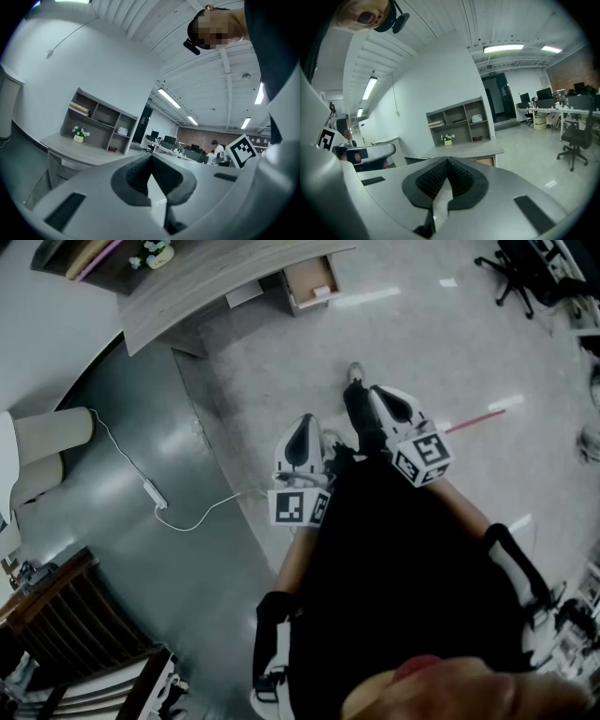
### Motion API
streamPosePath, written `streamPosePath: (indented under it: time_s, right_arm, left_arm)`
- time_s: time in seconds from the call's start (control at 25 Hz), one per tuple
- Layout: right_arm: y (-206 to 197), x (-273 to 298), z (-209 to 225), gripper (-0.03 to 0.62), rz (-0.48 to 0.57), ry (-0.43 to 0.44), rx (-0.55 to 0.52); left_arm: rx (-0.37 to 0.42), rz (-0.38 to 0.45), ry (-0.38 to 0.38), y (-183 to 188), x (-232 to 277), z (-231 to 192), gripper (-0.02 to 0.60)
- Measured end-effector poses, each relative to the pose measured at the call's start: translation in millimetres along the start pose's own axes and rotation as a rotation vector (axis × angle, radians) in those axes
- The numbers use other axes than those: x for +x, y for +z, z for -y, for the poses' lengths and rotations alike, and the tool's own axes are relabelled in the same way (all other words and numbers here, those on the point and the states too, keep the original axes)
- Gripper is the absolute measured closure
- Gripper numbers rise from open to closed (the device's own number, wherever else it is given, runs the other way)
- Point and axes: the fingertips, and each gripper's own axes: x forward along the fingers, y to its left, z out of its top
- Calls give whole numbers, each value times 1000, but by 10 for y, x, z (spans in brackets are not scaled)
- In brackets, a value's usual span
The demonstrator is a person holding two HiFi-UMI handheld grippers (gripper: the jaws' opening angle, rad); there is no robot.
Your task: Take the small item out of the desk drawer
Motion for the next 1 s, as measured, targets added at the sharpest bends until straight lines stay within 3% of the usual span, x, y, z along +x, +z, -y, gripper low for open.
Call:
streamPosePath:
  time_s: [0.36,1.0]
  right_arm:
    - [129,564,210,595,-8,5,1]
    - [699,1987,1377,595,-70,23,16]
  left_arm:
    - [13,-22,2,81,475,-314,584]
    - [28,-41,53,561,2191,-775,584]
